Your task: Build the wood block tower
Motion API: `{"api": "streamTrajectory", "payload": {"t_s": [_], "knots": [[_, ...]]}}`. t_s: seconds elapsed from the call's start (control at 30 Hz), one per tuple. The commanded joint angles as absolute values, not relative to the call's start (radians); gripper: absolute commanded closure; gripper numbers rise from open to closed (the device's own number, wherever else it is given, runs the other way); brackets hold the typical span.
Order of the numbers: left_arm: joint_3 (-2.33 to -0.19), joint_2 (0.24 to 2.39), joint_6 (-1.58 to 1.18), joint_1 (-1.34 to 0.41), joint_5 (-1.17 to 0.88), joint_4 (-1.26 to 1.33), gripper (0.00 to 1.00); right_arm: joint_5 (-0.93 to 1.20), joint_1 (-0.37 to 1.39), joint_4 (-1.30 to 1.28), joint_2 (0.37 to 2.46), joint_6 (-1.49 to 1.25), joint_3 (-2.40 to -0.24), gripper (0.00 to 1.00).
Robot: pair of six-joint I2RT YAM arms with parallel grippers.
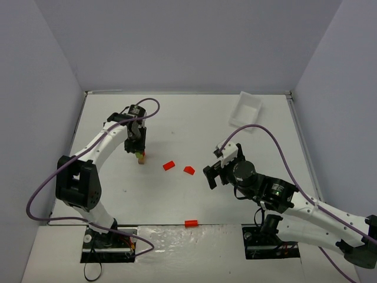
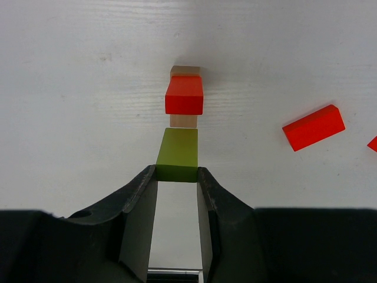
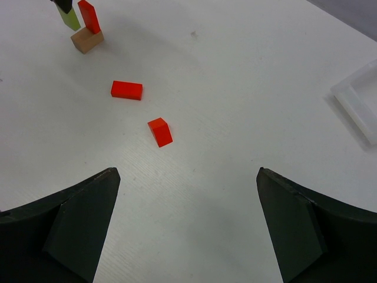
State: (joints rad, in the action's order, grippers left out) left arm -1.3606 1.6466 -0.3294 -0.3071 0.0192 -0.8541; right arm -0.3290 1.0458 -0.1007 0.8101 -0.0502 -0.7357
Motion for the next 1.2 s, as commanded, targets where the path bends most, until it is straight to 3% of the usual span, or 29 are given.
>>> {"api": "streamTrajectory", "payload": {"t_s": [0.0, 1.17], "knots": [[-1.361, 1.644, -0.314, -0.293, 0.007, -0.813, 1.00, -0.353, 1.039, -0.065, 0.822, -0.040, -0.761, 0.00], [-1.339, 1.695, -0.324, -0.276, -0.017, -0.755, 1.00, -0.353, 1.029, -0.064, 0.851, -0.046, -0.762, 0.00]]}}
